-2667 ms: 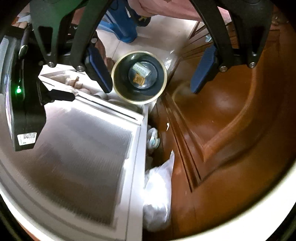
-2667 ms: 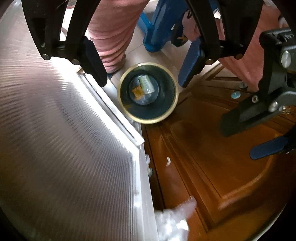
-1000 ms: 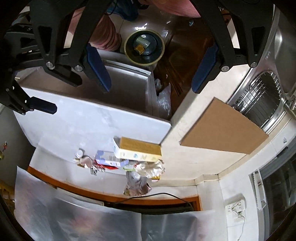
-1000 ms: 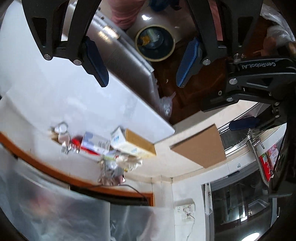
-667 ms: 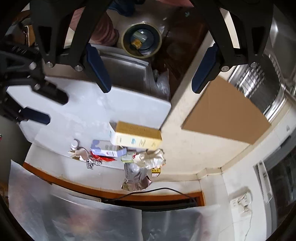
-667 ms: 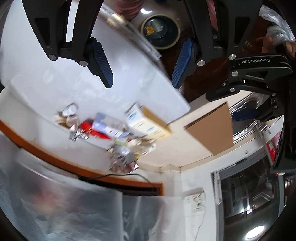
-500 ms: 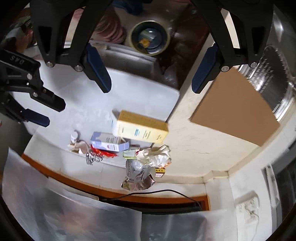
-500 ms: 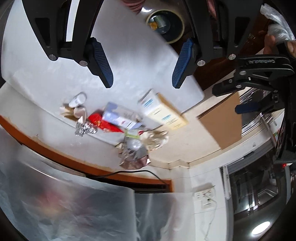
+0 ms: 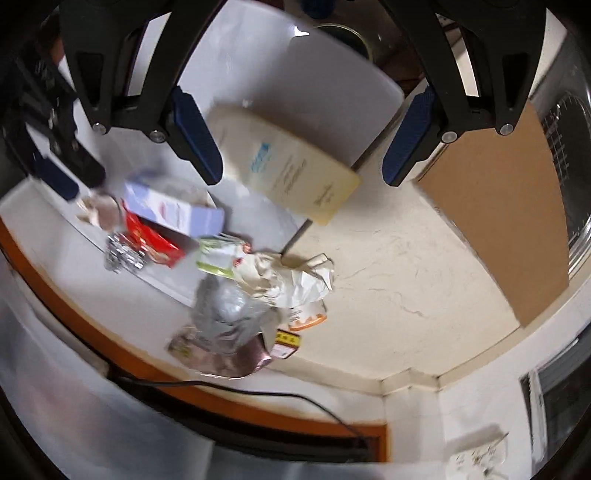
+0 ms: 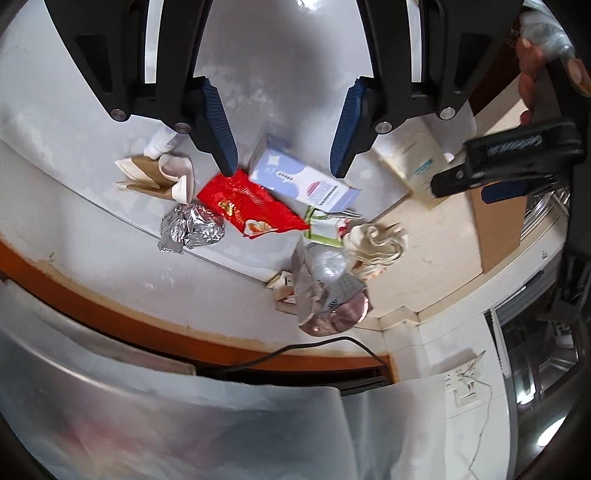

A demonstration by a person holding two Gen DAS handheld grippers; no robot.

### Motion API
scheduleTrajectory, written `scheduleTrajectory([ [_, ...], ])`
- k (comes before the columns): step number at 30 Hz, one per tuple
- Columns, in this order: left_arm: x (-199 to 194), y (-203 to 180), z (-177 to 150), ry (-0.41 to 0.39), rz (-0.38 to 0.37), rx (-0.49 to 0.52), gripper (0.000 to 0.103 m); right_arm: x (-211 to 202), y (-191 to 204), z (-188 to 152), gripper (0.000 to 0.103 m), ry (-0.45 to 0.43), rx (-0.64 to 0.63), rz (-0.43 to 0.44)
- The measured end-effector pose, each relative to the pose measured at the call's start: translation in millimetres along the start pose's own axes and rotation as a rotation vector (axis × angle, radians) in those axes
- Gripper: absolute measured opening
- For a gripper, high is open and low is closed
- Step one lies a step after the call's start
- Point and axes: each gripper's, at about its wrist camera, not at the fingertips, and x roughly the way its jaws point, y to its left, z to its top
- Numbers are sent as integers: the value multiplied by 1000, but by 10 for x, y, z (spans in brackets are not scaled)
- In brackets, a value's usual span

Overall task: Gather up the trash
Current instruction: 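Grasp yellow toothpaste box with left tool while right tool grasps white-blue carton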

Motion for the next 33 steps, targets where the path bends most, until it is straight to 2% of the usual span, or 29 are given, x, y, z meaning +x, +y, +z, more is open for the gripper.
scheduleTrajectory([
  [5, 322, -163, 24, 1, 160, -6, 86, 130, -65, 5, 54, 1, 11, 15],
  [10, 388, -206, -37, -28, 222, -3, 87, 210, -41, 18, 54, 9, -14, 25],
  [18, 330, -107, -150, -3, 156, 34, 87, 240, 45, 7, 54, 11, -37, 50],
  [20, 287, -58, -177, -1, 118, 40, 87, 266, 49, 1, 54, 17, -36, 59],
  [28, 176, -12, -313, 25, -33, 119, 87, 424, 13, 56, 54, 77, -22, 159],
  [31, 177, -4, -318, 46, -51, 121, 86, 540, -3, 95, 54, 109, -17, 204],
  [33, 181, 6, -306, 59, -70, 110, 86, 620, 13, 111, 54, 126, -32, 200],
])
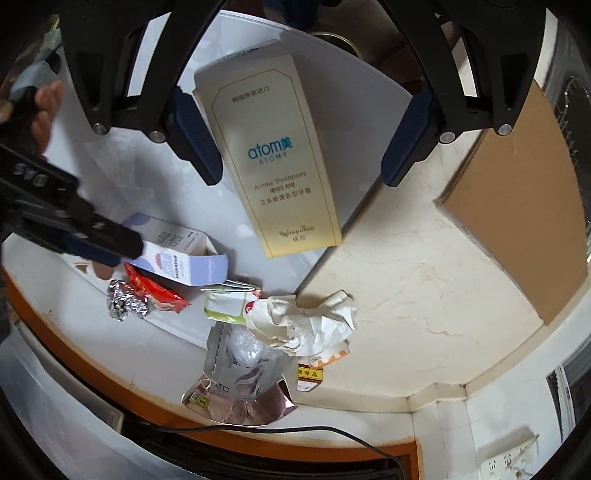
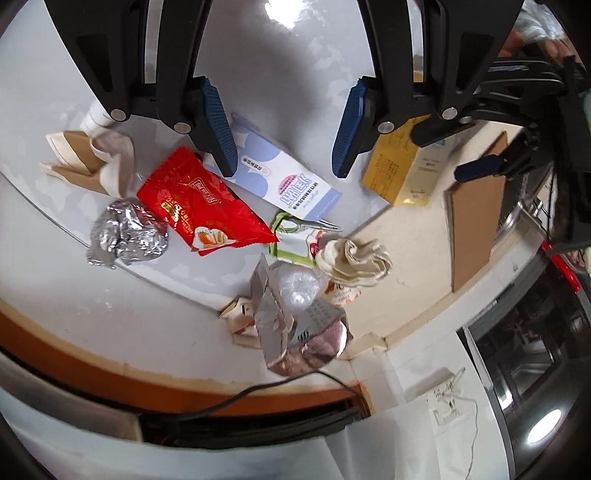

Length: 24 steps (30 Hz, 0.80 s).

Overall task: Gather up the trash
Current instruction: 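Grasp yellow toothpaste box with left tool while right tool grasps white-blue carton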

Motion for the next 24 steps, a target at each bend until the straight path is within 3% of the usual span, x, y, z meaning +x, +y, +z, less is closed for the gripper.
scheduleTrajectory([
  [8, -46, -27, 20, 36, -44, 20, 86, 203, 124, 103, 55, 7, -167, -91],
  [10, -45, -54, 19, 49, -53, 33, 86, 265, 153, 121, 60, 27, -208, -110],
  [16, 70, -155, -5, 74, -23, 90, 86, 479, 189, 146, 63, 91, -263, -142],
  [24, 261, -111, -64, 123, -52, 57, 73, 461, 247, 71, 54, 116, -316, -173],
])
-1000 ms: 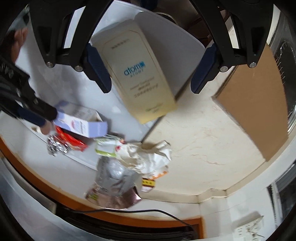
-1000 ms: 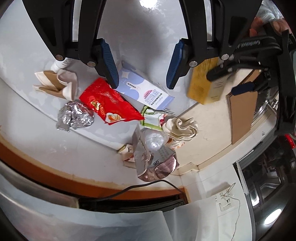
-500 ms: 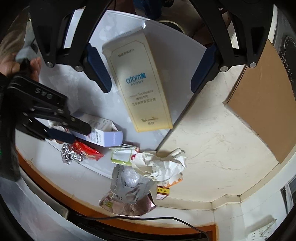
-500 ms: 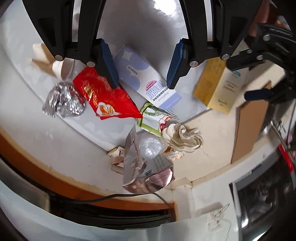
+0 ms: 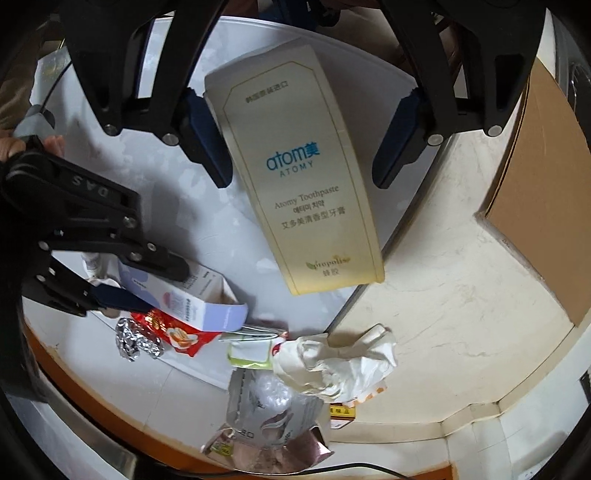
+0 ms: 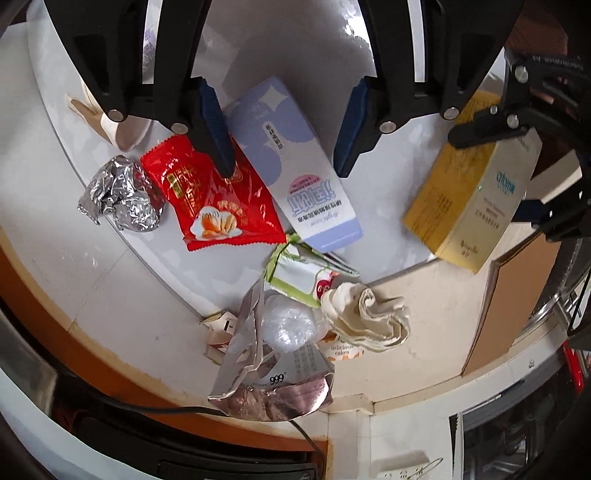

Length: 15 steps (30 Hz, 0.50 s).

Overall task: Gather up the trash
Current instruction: 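Grasp yellow toothpaste box with left tool while right tool grasps white-blue carton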

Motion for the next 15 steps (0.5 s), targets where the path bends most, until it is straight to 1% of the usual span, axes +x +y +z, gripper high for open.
scheduleTrajectory([
  [1, -1, -2, -7, 2, -20, 2, 69, 0, 4, 0, 54, 2, -7, -3],
  [2, 0, -4, -12, 7, -39, 4, 62, 14, 9, 8, 54, 8, -17, -6],
  [3, -5, -4, -18, 10, -57, 4, 57, 28, 9, 14, 55, 17, -20, -7],
  [6, -20, -23, -22, 10, -49, 3, 56, 128, 1, 57, 57, 58, -14, -1],
  [8, -42, -9, -35, 9, -43, -5, 53, 152, 21, 71, 53, 77, -16, 10],
  [9, -62, 3, -43, 6, -43, -9, 50, 141, 35, 71, 36, 65, -24, 14],
  [10, -98, 24, -58, -2, -43, -13, 48, 123, 46, 59, 34, 73, -9, 23],
  [12, -215, 66, -96, -26, -33, -16, 47, 74, 63, 21, 34, 72, 16, 29],
  [15, -456, 113, -184, -74, -14, 1, 45, -129, 126, -79, 34, 35, 50, 45],
])
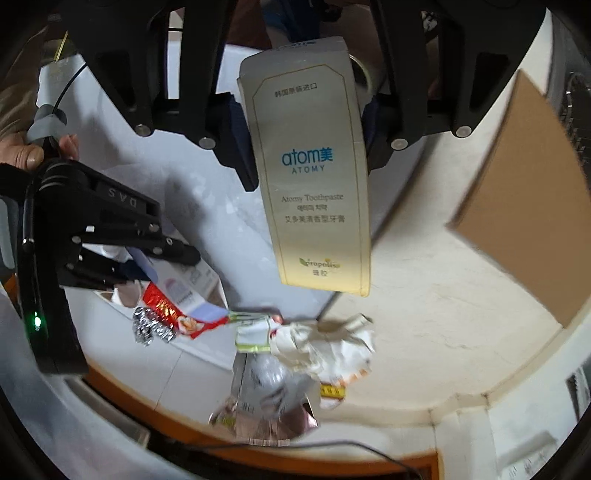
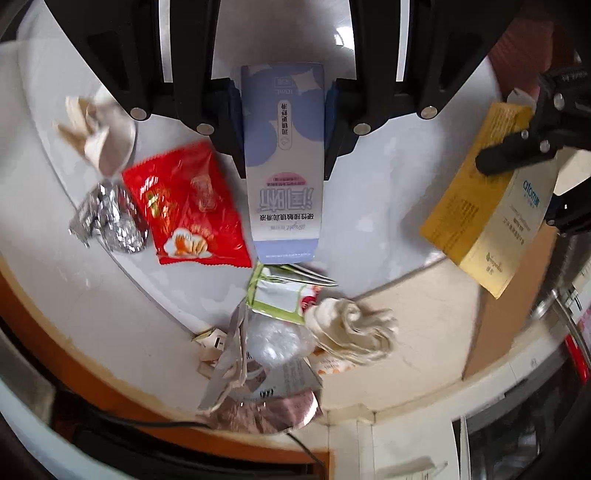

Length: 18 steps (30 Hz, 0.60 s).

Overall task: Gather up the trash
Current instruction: 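Carry box and carton down and release them into the bin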

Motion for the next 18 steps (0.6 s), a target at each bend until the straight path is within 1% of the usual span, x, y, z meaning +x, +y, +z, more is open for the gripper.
scheduleTrajectory([
  [1, -104, 22, -37, -18, 4, 7, 45, -127, 34, -57, 34, -22, 29, 31],
  [4, -448, 79, -198, -76, 15, 34, 45, -469, 173, -200, 34, -83, 71, 75],
  [7, -772, 181, -429, -129, 20, 53, 45, -886, 467, -430, 34, -159, 97, 128],
  [11, -1114, 297, -819, -201, 39, 69, 45, -1242, 904, -823, 34, -221, 127, 178],
  [14, -1254, 379, -1153, -235, 59, 70, 45, -1349, 1247, -1179, 34, -248, 142, 204],
  [17, -1249, 462, -1523, -234, 75, 58, 45, -1311, 1575, -1563, 34, -240, 163, 225],
  [18, -1209, 476, -1623, -231, 82, 56, 45, -1260, 1681, -1693, 34, -233, 165, 209],
])
